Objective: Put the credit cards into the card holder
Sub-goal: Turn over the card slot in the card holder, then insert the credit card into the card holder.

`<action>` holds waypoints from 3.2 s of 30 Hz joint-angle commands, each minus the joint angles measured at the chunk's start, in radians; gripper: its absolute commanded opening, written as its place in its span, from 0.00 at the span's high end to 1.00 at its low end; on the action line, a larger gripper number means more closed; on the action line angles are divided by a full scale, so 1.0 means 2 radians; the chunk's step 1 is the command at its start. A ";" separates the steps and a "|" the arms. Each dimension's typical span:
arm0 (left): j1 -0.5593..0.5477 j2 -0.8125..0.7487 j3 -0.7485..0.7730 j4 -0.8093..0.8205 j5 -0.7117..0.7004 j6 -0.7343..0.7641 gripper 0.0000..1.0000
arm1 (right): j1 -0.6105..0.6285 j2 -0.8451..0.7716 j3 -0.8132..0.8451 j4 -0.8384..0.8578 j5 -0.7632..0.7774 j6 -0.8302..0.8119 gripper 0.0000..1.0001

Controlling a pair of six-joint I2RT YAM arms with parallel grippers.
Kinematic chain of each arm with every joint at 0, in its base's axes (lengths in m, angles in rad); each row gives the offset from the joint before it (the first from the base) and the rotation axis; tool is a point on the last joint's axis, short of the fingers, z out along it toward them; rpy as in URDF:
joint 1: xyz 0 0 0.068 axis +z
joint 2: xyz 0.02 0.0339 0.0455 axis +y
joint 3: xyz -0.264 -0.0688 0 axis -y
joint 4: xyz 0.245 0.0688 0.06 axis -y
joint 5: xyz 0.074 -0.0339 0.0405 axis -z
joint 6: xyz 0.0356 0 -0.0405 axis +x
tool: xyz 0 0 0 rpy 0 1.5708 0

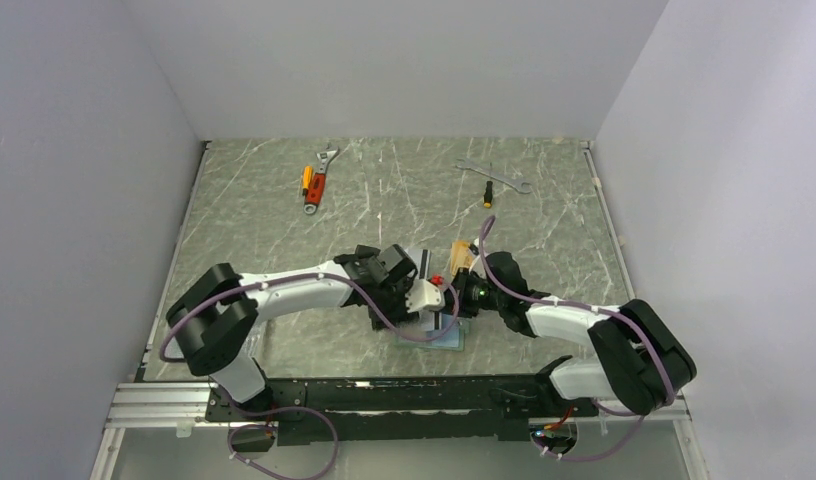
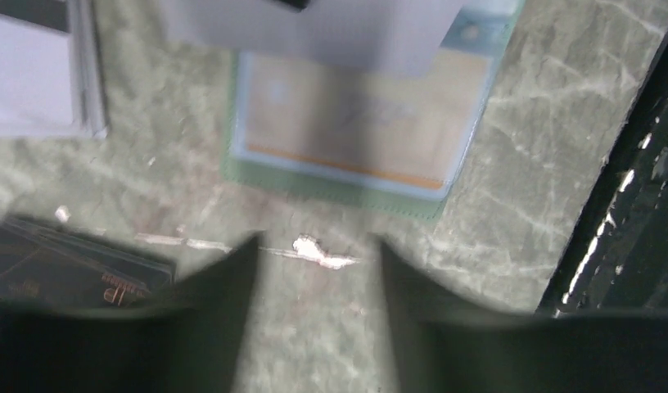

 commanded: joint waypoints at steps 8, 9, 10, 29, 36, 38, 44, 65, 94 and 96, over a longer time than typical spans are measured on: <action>0.055 -0.101 0.131 -0.127 -0.076 0.009 0.01 | -0.001 -0.035 0.015 -0.043 0.010 -0.032 1.00; 0.071 -0.095 0.152 -0.147 -0.069 -0.002 0.01 | -0.002 -0.046 0.018 -0.058 0.013 -0.037 1.00; 0.088 -0.087 0.177 -0.176 -0.035 -0.001 0.01 | -0.001 -0.058 0.020 -0.072 0.017 -0.042 1.00; 0.025 -0.214 -0.104 0.087 0.082 0.326 0.03 | -0.002 -0.135 -0.022 -0.123 0.037 -0.039 1.00; 0.007 -0.146 -0.130 0.187 0.095 0.388 0.17 | -0.048 -0.110 -0.036 -0.088 -0.007 -0.046 1.00; 0.007 -0.142 -0.148 0.202 0.103 0.421 0.17 | -0.061 -0.107 -0.036 -0.090 -0.019 -0.055 1.00; 0.003 -0.118 -0.158 0.211 0.128 0.476 0.21 | -0.077 -0.076 -0.021 -0.107 -0.040 -0.088 1.00; -0.061 -0.049 -0.099 0.145 0.124 0.380 0.50 | -0.123 -0.013 0.035 -0.082 -0.098 -0.120 1.00; -0.026 -0.076 -0.148 0.184 0.071 0.456 0.45 | -0.043 0.085 0.091 -0.050 -0.061 -0.108 1.00; -0.025 -0.072 -0.139 0.176 0.075 0.455 0.46 | -0.043 0.070 0.090 -0.072 -0.046 -0.114 1.00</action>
